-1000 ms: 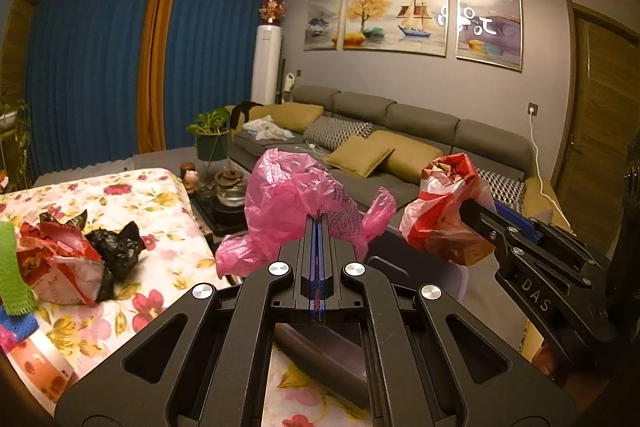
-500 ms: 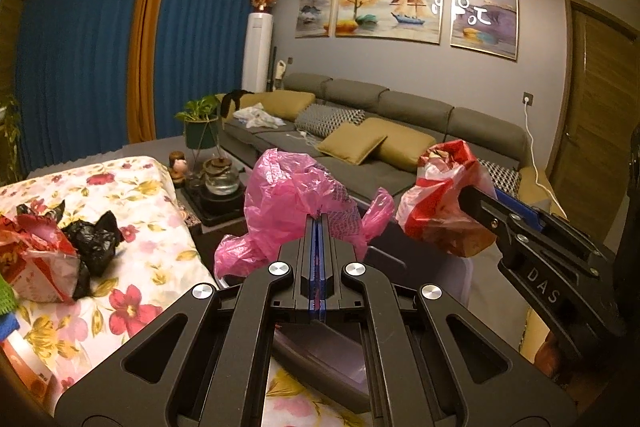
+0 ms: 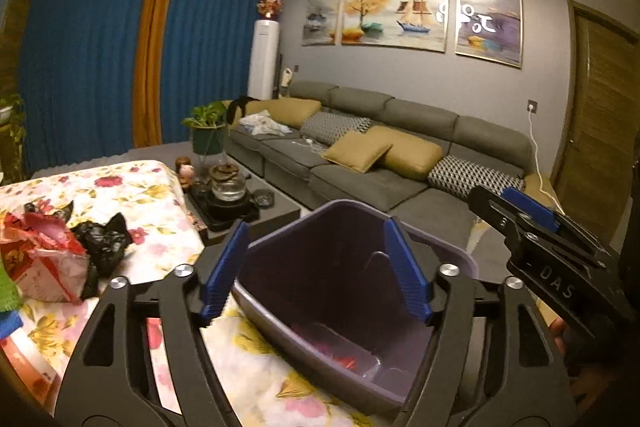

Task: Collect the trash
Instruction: 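Open both grippers to drop the bag and wrapper into the grey bin, then return to the bed and grasp another pink plastic bag with the left gripper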

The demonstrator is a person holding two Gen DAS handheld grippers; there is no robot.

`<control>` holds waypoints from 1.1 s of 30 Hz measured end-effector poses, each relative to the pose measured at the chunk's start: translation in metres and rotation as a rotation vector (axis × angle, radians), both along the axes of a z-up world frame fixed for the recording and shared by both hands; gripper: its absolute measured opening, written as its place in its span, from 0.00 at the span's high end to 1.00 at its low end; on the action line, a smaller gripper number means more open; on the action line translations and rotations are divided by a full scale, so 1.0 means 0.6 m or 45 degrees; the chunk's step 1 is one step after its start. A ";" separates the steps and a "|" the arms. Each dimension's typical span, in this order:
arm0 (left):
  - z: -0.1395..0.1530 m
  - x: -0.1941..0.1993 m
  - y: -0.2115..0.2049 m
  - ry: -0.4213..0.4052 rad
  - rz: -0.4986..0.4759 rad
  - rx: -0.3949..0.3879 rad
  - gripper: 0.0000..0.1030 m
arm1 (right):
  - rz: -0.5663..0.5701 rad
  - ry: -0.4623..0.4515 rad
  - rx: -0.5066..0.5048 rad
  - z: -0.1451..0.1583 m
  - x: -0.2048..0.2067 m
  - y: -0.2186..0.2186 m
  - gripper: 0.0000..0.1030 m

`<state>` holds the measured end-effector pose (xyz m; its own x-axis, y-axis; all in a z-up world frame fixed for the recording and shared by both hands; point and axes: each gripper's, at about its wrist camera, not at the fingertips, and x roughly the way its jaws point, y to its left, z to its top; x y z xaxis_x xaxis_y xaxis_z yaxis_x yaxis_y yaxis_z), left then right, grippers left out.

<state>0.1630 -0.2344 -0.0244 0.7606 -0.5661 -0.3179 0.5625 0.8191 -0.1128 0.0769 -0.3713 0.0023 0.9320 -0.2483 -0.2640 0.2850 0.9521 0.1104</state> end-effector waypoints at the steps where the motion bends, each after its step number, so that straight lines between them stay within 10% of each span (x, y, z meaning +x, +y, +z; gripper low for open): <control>1: 0.001 -0.003 0.004 -0.001 0.011 -0.005 0.26 | 0.004 -0.001 -0.003 -0.001 -0.001 0.004 0.46; 33: -0.022 -0.116 0.431 0.043 0.799 0.055 0.19 | 0.445 0.040 -0.085 -0.019 0.008 0.260 0.34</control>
<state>0.0936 0.0240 -0.0375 0.9328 -0.0010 -0.3603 -0.0303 0.9962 -0.0814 0.0815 -0.2153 -0.0092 0.9554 0.0664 -0.2877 -0.0570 0.9975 0.0410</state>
